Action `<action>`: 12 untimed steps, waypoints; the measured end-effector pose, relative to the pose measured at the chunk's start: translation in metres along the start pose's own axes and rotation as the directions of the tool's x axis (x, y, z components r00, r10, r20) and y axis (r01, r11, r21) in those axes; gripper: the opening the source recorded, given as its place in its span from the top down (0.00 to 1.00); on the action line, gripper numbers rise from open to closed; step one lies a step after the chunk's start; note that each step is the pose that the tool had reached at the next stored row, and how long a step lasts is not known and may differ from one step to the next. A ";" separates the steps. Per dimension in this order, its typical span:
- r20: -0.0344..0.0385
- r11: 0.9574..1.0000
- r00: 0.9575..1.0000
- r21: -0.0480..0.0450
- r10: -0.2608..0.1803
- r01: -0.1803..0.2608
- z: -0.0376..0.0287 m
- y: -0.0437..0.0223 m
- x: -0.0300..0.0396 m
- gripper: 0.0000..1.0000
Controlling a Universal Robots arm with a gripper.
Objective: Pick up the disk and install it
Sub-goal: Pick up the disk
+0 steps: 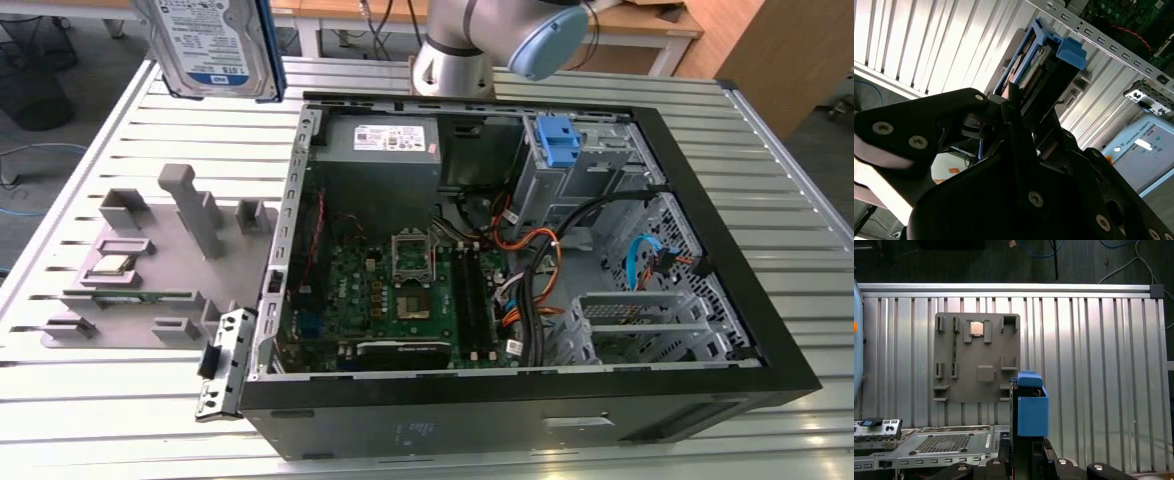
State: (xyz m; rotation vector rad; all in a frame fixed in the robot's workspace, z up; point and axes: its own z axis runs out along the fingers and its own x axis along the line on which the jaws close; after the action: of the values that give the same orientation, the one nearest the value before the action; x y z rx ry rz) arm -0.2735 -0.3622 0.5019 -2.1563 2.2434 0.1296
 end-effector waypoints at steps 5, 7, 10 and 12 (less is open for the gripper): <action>0.000 1.000 1.000 0.000 0.000 0.000 -0.0004 -0.0094 -0.0004 0.65; 0.000 1.000 1.000 0.000 0.000 0.000 -0.0004 -0.0118 -0.0005 0.65; 0.000 1.000 1.000 0.000 0.000 0.000 -0.0005 -0.0121 -0.0005 0.65; 0.000 1.000 1.000 0.000 0.000 0.000 -0.0005 -0.0122 -0.0005 0.65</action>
State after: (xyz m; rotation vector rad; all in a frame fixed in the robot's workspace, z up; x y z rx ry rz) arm -0.2613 -0.3622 0.5019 -2.1562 2.2436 0.1296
